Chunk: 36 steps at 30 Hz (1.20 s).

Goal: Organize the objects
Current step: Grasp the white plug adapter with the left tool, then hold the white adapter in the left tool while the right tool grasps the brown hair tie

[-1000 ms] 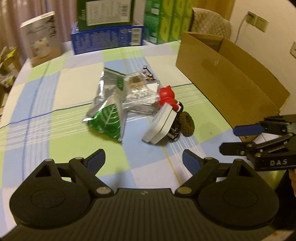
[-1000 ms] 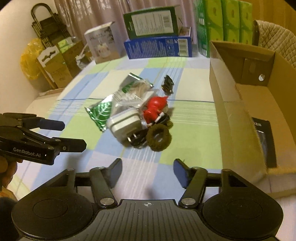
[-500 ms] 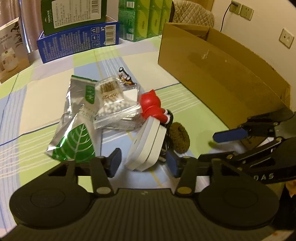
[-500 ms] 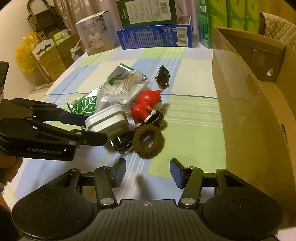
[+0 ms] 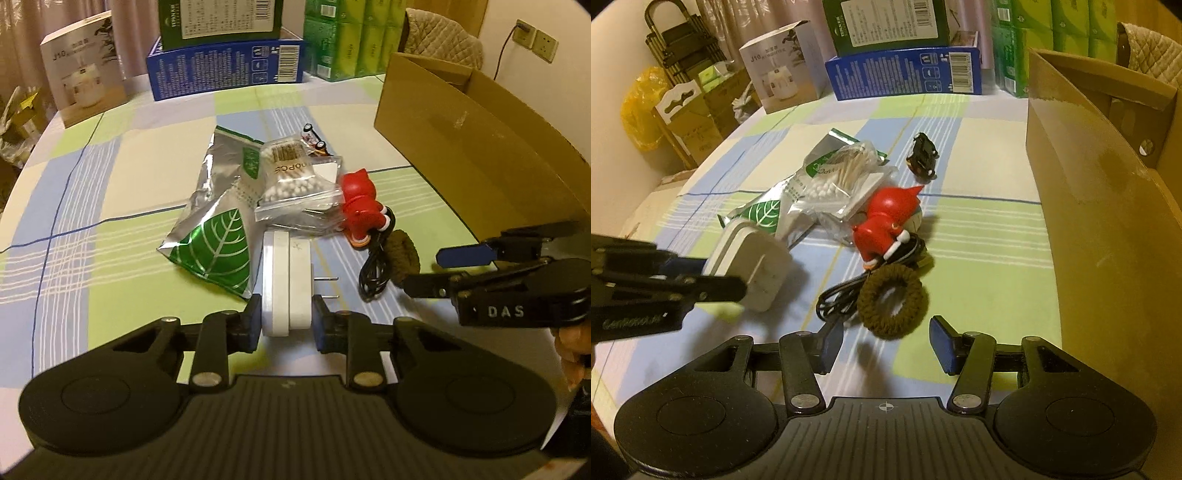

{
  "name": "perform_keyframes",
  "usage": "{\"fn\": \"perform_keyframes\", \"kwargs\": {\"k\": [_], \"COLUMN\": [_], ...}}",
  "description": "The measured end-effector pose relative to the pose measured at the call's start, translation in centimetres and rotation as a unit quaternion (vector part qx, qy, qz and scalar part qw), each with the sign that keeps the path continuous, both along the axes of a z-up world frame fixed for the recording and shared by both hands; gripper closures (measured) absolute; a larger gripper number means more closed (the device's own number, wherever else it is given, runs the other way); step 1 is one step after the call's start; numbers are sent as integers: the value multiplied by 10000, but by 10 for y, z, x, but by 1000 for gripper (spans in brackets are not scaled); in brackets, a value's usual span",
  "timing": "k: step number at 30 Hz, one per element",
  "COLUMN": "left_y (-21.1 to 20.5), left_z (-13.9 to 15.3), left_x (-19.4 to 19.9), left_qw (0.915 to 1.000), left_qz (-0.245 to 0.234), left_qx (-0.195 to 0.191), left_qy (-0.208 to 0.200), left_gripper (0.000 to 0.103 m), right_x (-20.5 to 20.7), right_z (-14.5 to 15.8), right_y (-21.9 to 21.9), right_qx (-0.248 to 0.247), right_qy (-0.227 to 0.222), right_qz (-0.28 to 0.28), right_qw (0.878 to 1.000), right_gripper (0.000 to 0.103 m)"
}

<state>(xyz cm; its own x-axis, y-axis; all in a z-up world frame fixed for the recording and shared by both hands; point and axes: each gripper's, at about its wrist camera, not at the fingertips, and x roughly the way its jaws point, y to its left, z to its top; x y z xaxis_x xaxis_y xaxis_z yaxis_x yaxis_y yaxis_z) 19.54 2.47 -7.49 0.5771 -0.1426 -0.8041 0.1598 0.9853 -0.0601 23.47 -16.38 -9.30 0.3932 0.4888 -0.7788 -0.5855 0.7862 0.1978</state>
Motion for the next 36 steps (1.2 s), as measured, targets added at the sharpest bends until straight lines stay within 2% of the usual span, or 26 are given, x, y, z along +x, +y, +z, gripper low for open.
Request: {"fn": "perform_keyframes", "kwargs": {"k": [2,7,12,17,24,32,33,34,35,36], "left_y": [1,-4,-9,-12,-13,-21,-22,-23,-24,-24], "left_z": [0,-2,-9,-12,-8,-3,-4,-4,-5,-6], "left_x": [2,9,11,9,3,-26,-29,-30,-31,-32], "left_qw": [10000,9999,10000,9999,10000,9998,9998,9998,9998,9999], "left_qz": [23,0,-65,-90,-82,-140,-148,-148,-136,-127], "left_qx": [-21,-7,-12,21,-1,-26,-21,-17,-9,-4], "left_qy": [-28,-105,-64,-74,28,137,134,144,132,106], "left_gripper": [80,79,76,74,77,77,77,76,76,76], "right_x": [1,5,4,-1,-21,-53,-54,-55,-56,-57], "right_z": [-1,-7,-11,-7,-4,-4,-4,-4,-4,-3], "right_y": [4,8,12,11,3,-7,-7,-9,-10,-11], "right_qx": [-64,-158,-241,-295,-400,-588,-554,-521,-506,-490], "right_qy": [-68,-134,-262,-334,-213,-174,-165,-158,-169,-198], "right_qz": [51,44,193,293,406,706,702,684,671,673], "right_qw": [9999,9998,9992,9986,9981,9956,9959,9962,9963,9963], "right_gripper": [62,65,75,99,100,98,97,90,76,66]}}
